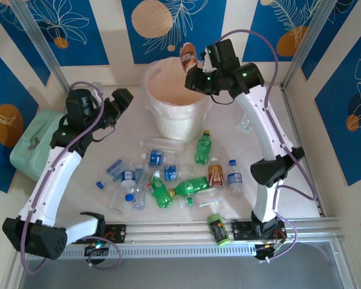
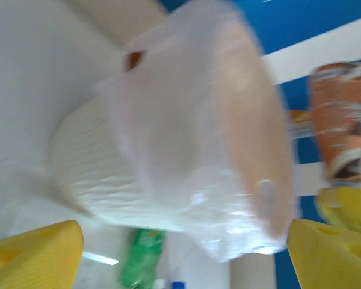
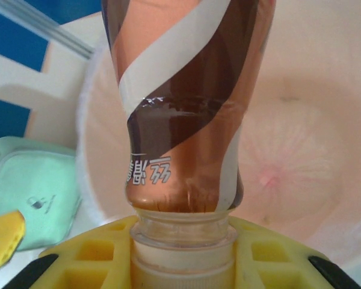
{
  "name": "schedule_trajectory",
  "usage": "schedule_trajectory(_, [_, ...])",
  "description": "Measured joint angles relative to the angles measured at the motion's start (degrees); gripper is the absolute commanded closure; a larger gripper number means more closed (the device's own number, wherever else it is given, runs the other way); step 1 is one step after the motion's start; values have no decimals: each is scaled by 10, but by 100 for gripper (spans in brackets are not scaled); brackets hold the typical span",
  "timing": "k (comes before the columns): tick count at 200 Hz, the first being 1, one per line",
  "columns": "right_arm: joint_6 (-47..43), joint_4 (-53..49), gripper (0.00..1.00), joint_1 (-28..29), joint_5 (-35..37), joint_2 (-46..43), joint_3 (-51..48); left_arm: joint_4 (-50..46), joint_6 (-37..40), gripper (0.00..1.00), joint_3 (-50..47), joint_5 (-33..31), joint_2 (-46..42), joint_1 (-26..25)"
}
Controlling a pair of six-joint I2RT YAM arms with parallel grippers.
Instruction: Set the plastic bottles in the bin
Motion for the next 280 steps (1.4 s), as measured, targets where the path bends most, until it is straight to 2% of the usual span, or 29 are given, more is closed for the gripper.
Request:
schedule_trajectory(16, [4,-14,32,-8,5,21,24,-11,-15,15,-39,-4,12,4])
schedule_trajectory(33, [0,-25,25,-13,7,27,35,-12,-33,19,-71,-6,26,5])
schedule_trajectory(74, [-4,-31,26,2,21,7,42,-3,-80,33,-93,-6,79,5])
schedule_trajectory(126, [-24,-5,29,88,68,-116,-47,9,-124,44,-89,-15,176,5])
schedule_trajectory(152, [-23,20,30,113,89,-200,-139,-12,-126,43,-56,-33,224,5])
schedule_trajectory(200, [-3,64,31,107,115,-301,-296,-34,-132,42,-14,-51,278,-8])
schedule_trajectory(280, [5,83,31,103,132,-323,-335,-72,-165,39,19,-64,346,-45])
